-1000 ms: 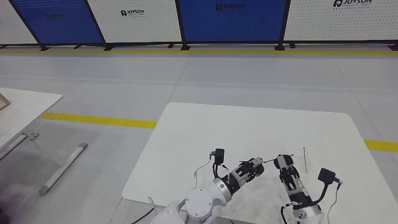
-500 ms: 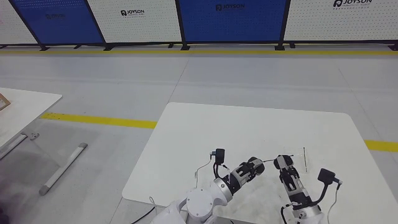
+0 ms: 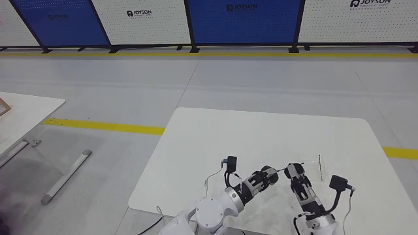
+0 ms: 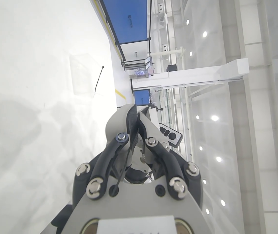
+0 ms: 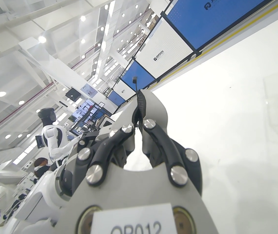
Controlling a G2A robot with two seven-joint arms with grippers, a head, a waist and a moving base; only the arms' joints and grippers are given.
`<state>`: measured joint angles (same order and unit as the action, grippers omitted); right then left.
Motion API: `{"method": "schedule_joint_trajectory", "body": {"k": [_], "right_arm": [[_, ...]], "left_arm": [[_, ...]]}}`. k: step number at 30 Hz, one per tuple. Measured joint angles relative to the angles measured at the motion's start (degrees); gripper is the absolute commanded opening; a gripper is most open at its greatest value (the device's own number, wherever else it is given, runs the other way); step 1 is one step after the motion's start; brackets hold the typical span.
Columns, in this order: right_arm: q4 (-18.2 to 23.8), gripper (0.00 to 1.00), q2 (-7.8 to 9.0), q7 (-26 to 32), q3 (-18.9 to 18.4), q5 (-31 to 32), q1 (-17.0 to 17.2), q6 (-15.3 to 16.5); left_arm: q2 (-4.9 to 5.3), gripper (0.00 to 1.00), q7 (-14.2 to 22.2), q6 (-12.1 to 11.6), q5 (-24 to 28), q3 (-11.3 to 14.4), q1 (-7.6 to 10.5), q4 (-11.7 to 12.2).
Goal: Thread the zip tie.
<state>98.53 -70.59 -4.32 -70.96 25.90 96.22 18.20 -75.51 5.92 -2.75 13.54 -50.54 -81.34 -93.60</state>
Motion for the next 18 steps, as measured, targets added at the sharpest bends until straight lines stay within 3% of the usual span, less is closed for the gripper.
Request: {"method": "schedule_joint_trajectory", "body": {"k": [16,18], "right_arm": [[0.0,0.00,-0.18,1.8,-0.3,-0.6,0.0,0.1],[0.0,0.00,-0.19,2.0,-0.4,-0.6,0.0,0.1]], "left_arm": [[0.04,0.00,0.3,0.1,-0.5,0.1,-0.16,-0.3],[0.01,0.45,0.1,-0.2,-0.2,0.0,-0.20,-0.4]]}}
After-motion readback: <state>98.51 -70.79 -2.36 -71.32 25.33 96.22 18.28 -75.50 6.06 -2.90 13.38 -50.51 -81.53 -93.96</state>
